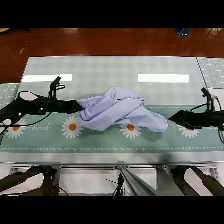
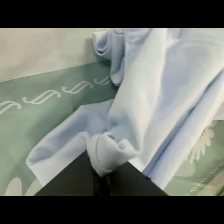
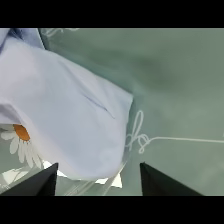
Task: Fold the shirts.
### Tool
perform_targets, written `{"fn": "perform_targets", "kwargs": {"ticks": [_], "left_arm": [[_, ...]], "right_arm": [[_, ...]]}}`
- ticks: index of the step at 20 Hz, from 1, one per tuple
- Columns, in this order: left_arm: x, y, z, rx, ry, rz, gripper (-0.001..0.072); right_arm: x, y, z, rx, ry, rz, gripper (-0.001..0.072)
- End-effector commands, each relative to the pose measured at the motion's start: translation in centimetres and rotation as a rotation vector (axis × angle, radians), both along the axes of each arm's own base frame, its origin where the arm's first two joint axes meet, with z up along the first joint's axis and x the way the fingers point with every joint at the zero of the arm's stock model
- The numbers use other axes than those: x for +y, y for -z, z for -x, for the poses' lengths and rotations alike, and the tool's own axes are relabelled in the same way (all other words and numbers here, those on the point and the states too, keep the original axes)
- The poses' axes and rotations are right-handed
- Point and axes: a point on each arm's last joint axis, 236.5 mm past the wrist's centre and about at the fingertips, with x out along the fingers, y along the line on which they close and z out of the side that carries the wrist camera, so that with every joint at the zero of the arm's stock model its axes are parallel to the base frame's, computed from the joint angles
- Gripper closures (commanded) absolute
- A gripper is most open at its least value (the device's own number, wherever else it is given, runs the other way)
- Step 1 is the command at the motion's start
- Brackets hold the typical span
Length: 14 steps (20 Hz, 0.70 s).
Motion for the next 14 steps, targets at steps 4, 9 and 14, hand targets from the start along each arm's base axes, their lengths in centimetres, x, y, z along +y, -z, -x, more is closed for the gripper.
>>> {"fn": "perform_targets", "kwargs": {"ticks": [4,9,14], "left_arm": [[-0.6,-1.8,1.0,-0.016,0.043,0.029,0.0681],[-1.4,-3.7,-0.6,-0.053,-0.001,0.099,0.0681],[-1.4,-5.8,-2.3,-0.123,0.005,0.100,0.0681]], "right_arm": [[1.5,4.0,-0.9,-0.018,0.273,-0.125,0.0137],[1.0,4.5,-1.5,-0.035,0.337,-0.124,0.0254],[1.7,4.1,-1.2,-0.023,0.320,-0.156,0.0372]]}}
